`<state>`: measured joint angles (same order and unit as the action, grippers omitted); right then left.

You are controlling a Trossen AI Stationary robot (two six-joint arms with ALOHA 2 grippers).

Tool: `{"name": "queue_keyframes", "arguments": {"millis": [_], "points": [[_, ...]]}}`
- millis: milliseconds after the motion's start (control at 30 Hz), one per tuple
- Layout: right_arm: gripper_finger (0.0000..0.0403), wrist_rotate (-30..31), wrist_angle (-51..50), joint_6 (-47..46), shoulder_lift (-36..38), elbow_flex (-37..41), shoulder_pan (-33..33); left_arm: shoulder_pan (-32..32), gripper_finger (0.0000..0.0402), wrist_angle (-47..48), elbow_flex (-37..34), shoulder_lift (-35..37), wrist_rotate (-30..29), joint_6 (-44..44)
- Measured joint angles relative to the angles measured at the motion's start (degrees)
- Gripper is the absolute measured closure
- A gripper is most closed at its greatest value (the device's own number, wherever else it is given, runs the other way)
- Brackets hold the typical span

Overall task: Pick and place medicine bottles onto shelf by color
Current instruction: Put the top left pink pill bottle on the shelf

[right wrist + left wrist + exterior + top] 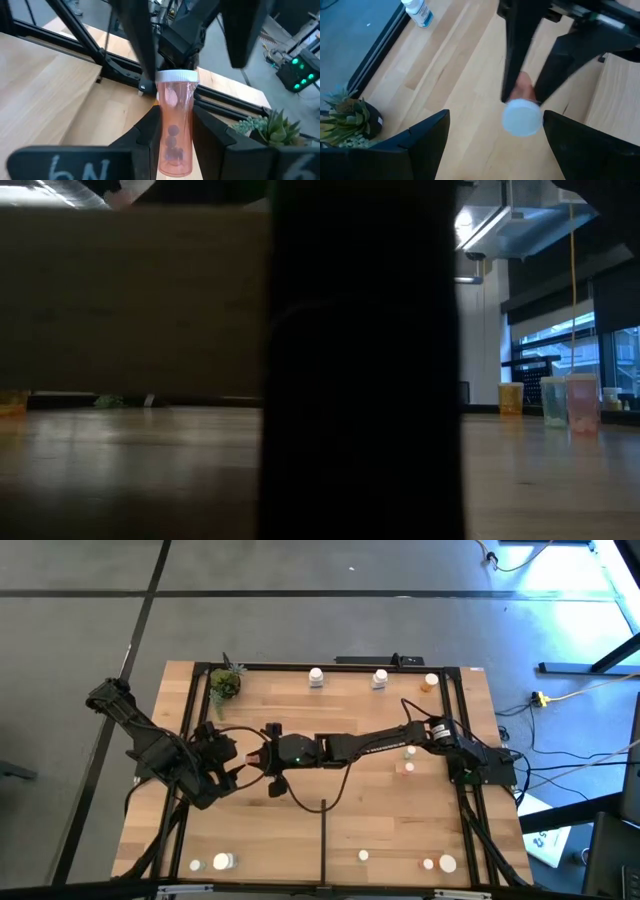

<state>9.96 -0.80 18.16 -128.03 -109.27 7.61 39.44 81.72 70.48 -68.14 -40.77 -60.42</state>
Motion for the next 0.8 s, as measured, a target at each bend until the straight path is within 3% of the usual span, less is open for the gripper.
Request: {"name": "queue_keyframes", "arguments": {"millis": [800], "points": [[0.0308,-0.13,1.41,0.61,-0.02,0.00,0.51,0.00,0.0091,-1.91,-0.02,-1.64,2.61,0.98]]}}
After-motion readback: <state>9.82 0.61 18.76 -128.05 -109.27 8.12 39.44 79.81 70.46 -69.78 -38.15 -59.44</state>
